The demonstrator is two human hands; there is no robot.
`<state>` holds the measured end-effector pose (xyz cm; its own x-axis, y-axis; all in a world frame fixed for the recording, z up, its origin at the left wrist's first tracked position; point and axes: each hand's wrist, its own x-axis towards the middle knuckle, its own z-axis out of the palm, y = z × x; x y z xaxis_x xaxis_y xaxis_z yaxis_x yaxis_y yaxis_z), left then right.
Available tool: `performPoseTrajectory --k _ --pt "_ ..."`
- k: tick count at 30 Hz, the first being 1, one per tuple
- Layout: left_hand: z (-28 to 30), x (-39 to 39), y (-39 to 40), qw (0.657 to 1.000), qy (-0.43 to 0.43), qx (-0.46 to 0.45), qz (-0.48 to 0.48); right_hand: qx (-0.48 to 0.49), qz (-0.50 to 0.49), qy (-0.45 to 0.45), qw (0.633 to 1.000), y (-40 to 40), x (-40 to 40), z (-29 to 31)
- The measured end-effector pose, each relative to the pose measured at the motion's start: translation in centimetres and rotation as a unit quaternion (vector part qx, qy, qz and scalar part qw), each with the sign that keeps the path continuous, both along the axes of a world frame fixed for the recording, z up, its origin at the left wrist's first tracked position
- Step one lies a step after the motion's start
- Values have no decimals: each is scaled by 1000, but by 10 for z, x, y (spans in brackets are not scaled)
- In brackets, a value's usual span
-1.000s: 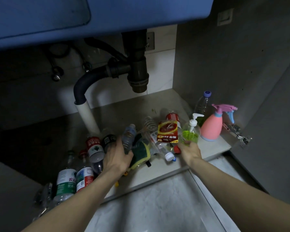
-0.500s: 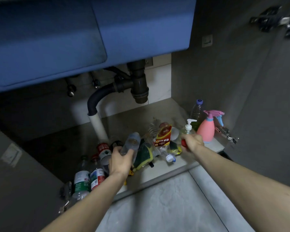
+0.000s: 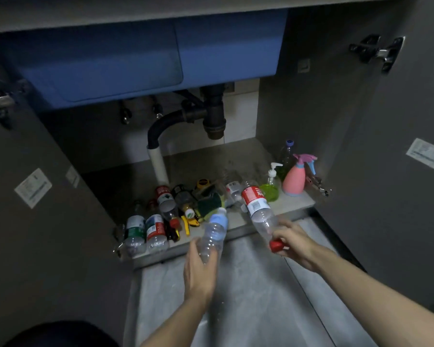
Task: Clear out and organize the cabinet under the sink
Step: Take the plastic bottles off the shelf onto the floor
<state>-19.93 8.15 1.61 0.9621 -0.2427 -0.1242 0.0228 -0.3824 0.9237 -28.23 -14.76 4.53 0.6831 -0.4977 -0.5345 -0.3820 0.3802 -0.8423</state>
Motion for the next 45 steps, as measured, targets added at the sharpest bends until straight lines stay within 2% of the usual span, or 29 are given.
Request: performPoseTrajectory --k 5,9,14,17,19,21,23,26,28,30,33,36,38,42,45 --pt "-47 -54 29 993 45 109 24 17 4 89 996 36 -49 -47" --pt "-79 -66 23 987 90 133 29 -6 63 190 980 59 -70 -90" --pt "-114 -61 10 966 168 191 -36 -82 76 240 964 74 -68 -140" --pt "-127 -48 8 936 244 232 -99 -98 72 266 956 80 -62 -161" --pt "-124 -31 7 913 258 273 -157 -92 100 277 951 74 -53 -171" --pt "-115 -1 8 897 203 338 -200 -158 116 286 938 56 -36 -174" --pt "-95 45 5 904 106 371 -185 -234 38 252 938 32 -6 -159" --pt "-51 124 -5 934 -31 336 -119 -324 -53 149 933 -7 57 -110" --pt "-28 172 -10 938 -115 320 -58 -375 -60 95 920 -28 103 -79" --pt "-18 213 -12 931 -161 328 -14 -419 -45 62 905 -42 145 -56" --pt "-26 256 -9 912 -113 393 -15 -470 74 109 873 -50 189 -39" --pt "-46 272 -5 911 -40 406 -56 -523 208 219 797 -48 203 -50" --pt "-57 275 -4 905 -32 419 -70 -555 229 245 761 -45 203 -60" --pt "-62 271 -10 900 -45 430 -57 -589 198 227 750 -41 199 -71" --pt "-60 266 -14 904 -59 421 -49 -584 169 206 767 -39 200 -73"
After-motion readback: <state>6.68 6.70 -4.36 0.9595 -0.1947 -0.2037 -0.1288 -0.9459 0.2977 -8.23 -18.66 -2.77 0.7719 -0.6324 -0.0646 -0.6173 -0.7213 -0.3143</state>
